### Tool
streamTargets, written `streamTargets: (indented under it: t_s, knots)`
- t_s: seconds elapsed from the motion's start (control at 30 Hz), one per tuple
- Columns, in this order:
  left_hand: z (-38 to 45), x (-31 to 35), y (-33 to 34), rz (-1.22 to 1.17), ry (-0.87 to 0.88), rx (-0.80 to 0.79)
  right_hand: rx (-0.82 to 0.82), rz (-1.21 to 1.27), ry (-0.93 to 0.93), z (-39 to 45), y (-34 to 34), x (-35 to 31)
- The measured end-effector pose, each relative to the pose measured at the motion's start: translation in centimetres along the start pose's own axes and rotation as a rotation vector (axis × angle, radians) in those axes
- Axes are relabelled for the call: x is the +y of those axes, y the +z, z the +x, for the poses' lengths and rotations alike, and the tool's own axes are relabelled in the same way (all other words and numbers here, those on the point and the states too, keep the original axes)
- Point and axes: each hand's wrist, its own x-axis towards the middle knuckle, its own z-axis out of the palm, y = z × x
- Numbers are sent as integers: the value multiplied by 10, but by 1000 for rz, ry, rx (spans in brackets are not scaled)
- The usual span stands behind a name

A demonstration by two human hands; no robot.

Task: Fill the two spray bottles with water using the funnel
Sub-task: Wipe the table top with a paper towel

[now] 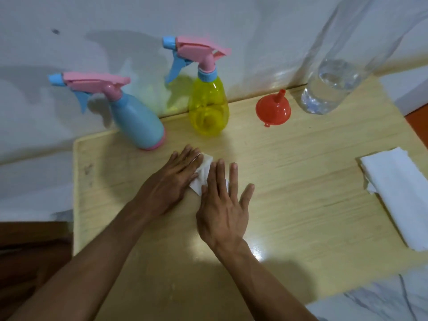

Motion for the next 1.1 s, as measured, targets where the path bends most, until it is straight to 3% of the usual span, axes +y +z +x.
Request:
streamTargets:
  t_s: [0.27, 0.53, 0.83, 1.1]
  knots:
    - [-66, -20, -10, -37, -216, 18, -162, -2, -171, -8, 13, -38]
    - [-129, -14, -4, -78, -527, 109, -309, -2, -506, -12, 14, -54]
    - [-173, 54, 22, -73, -813, 272, -441, -40, -970, 6, 7, -39]
    - [-152, 122, 47, -59, -1058, 383, -552, -115, -1244, 37, -10, -8]
